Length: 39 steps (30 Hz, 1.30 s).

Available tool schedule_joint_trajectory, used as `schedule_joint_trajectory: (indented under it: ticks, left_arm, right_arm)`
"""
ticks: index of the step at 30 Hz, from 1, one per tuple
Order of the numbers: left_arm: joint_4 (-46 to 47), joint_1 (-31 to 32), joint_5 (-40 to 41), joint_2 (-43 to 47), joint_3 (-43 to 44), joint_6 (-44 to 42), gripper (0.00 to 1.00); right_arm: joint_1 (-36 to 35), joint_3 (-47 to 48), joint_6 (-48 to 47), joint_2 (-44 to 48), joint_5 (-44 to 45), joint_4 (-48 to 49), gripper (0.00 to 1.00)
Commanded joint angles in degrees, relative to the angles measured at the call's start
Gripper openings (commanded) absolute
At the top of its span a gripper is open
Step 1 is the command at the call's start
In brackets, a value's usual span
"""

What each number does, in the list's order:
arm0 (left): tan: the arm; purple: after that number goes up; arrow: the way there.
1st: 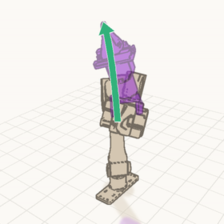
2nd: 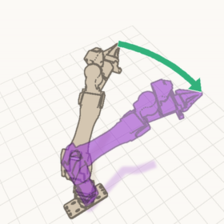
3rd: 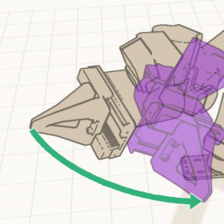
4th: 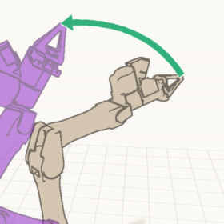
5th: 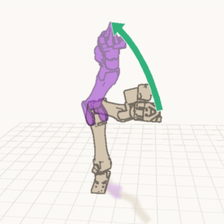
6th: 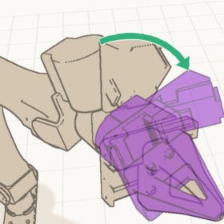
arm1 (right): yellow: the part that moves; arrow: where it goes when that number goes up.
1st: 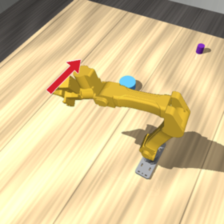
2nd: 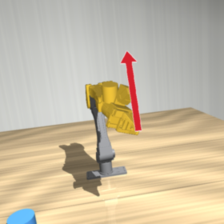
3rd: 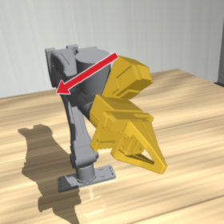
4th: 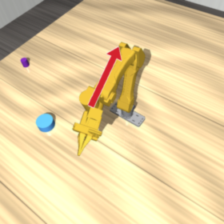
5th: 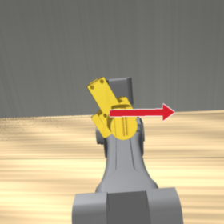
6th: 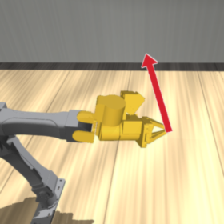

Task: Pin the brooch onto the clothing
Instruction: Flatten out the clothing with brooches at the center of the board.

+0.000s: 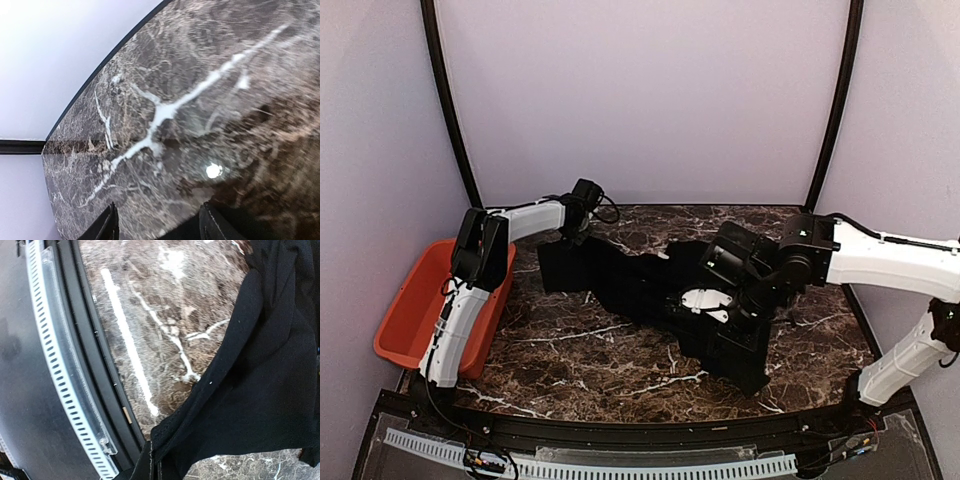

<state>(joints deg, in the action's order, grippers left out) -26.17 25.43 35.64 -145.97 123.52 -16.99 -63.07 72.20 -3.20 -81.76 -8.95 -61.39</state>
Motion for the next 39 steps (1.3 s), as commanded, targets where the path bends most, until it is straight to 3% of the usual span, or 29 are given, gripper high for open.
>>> schedule_joint_trajectory:
  ticks: [1, 4, 9, 12, 18, 20, 24, 26, 30, 39]
  left_arm:
    - [-4.05, -2.05, -0.52, -2.71, 5.2, -0.48, 0.54]
    - [-7.34, -2.45, -2.59, -1.92, 5.73, 2.87, 0.55]
    - [-9.21, 1.21, -7.15, 8.76, -2.02, 5.73, 0.75]
    - [-9.77, 5.75, -9.75, 17.38, -8.07, 6.83, 0.82]
    - [0.36, 17.37, -16.52, 40.19, -32.1, 4.65, 0.93]
    - [7.52, 19.23, -21.86, 45.76, -46.34, 5.84, 0.93]
    - [23.69, 21.41, -31.46, 51.79, -64.23, 4.79, 0.88]
    - [28.14, 23.93, -31.83, 51.31, -67.08, 1.35, 0.84]
    - [27.75, 28.26, -32.41, 46.35, -65.89, -2.25, 0.77]
    - [37.74, 33.86, -32.32, 44.14, -66.82, -5.45, 0.74]
  right_arm:
    - [-3.62, 5.09, -0.11, 1.16, 0.61, -5.74, 0.0]
    - [-3.78, 6.17, 1.08, 1.07, 4.58, -6.63, 0.0]
    - [-3.53, 6.01, 1.54, -3.66, 10.23, -6.7, 0.0]
    - [-1.96, 5.82, 2.03, -5.24, 11.54, -6.7, 0.0]
    - [5.85, 6.03, 5.93, -4.15, 14.43, -6.31, 0.0]
    - [8.36, 5.92, 6.7, -2.82, 14.12, -5.21, 0.0]
    - [11.66, 5.86, 7.48, -0.9, 12.81, -3.65, 0.0]
    - [13.36, 5.49, 7.86, -0.53, 12.75, -3.32, 0.0]
    - [16.54, 4.45, 8.62, -0.01, 12.2, -2.05, 0.0]
    - [21.2, 2.68, 8.48, 0.11, 9.43, 0.02, 0.0]
